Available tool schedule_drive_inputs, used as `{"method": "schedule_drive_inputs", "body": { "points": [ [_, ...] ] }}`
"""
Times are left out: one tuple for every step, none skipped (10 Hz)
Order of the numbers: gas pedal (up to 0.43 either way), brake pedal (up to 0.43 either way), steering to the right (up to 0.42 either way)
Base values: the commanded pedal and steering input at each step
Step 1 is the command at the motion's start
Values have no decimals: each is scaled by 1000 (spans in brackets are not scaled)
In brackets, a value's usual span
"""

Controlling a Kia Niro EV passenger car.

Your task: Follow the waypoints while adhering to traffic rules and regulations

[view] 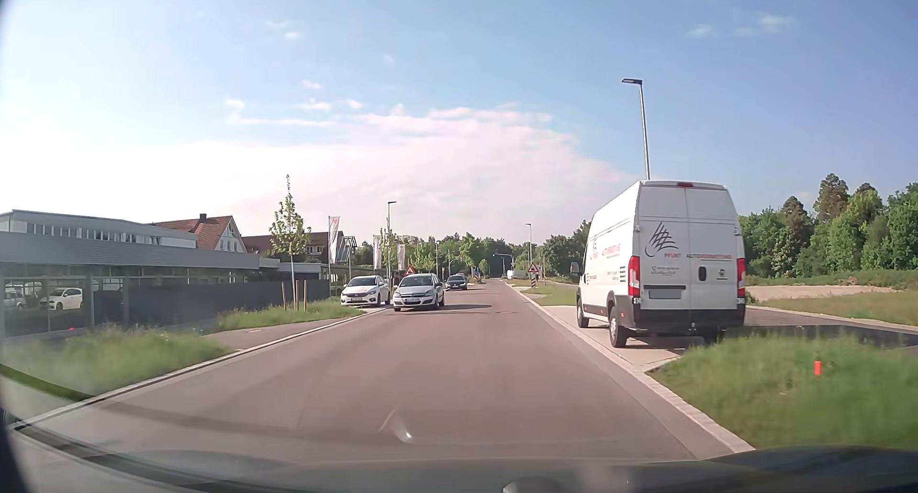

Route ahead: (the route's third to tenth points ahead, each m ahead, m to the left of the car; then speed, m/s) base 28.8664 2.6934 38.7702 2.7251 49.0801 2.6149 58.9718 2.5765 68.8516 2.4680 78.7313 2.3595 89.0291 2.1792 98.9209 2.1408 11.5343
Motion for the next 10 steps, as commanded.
{"method": "schedule_drive_inputs", "body": {
  "points": [
    [110, 0, -2],
    [110, 0, -2],
    [110, 0, -1],
    [110, 0, -1],
    [87, 0, -1],
    [79, 0, 0],
    [67, 0, 1],
    [67, 0, 2],
    [67, 0, 2],
    [67, 0, 2]
  ]
}}
